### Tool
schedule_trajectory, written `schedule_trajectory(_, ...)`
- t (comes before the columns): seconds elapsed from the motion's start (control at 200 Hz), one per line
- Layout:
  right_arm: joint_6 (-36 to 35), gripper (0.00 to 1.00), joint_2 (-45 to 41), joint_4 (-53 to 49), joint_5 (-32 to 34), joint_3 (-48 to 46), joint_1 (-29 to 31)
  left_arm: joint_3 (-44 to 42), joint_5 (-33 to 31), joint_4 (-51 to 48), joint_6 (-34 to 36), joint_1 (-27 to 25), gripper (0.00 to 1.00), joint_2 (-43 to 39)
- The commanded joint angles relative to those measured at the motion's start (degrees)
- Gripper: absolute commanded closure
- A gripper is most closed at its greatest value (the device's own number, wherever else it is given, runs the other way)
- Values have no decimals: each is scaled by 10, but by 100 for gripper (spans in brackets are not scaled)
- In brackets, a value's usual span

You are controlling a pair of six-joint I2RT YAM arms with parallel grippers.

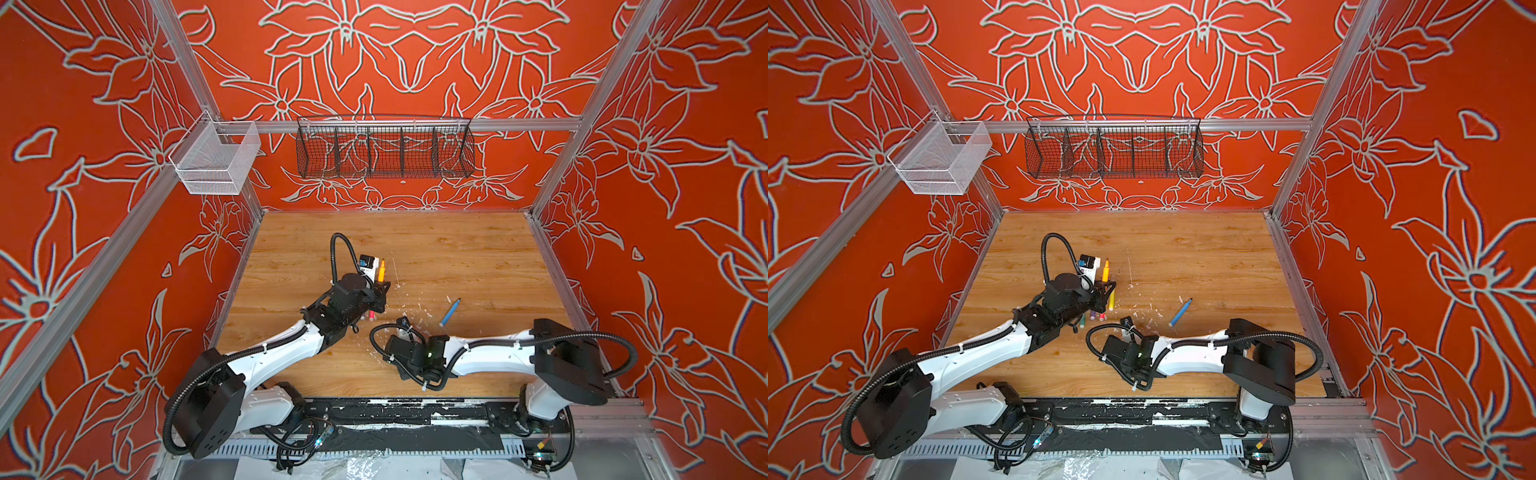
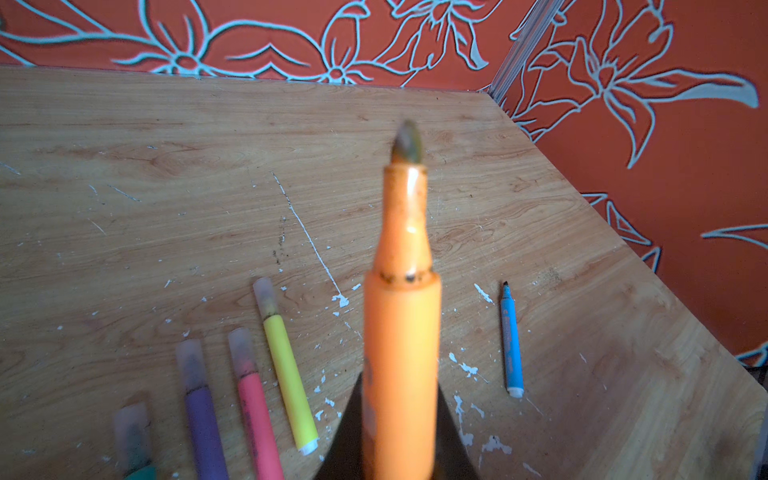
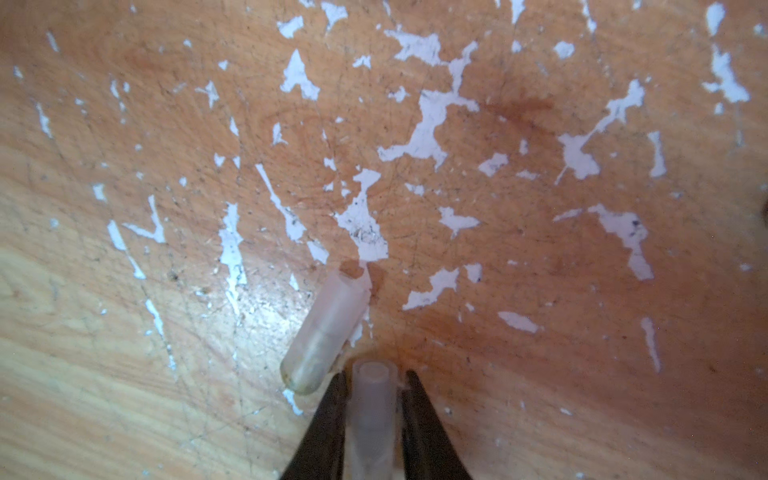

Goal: Insert the pens into the pen caps
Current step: 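Lower the right gripper and close it on a translucent cap, then lift the translucent cap with the right gripper toward the orange highlighter tip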

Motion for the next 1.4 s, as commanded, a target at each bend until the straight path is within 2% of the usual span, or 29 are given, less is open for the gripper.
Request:
schedule_trajectory(0.0, 5, 79, 29, -39, -6, -29, -9, 0, 5, 19, 8, -1, 100, -10)
schedule_trajectory(0.305, -11, 90, -9, -23, -9, -36, -26, -3, 13, 24, 10, -1, 100, -10)
schedule_trajectory(0.686, -82, 90, -273, -32, 21, -51, -149, -14, 32, 43, 18, -1, 100, -17)
schedule_trajectory(0.841, -99, 90, -338, -31, 53, -18, -176, -29, 52, 65, 22, -1, 100, -28)
schedule_trajectory(0.901, -99, 94, -354, -19, 63, -3, -180, -35, 62, 77, 26, -1, 100, -32)
schedule_trajectory(1.141, -108, 98, -391, 132, 73, 12, -182, -56, 125, 127, 36, -6, 100, -40)
schedule_trajectory(1.256, -99, 100, -373, 164, 73, 34, -183, -42, 135, 111, 48, -17, 100, -43)
schedule_trajectory(1.396, -95, 100, -338, 204, 41, 57, -183, -41, 130, 110, 72, -41, 100, -49)
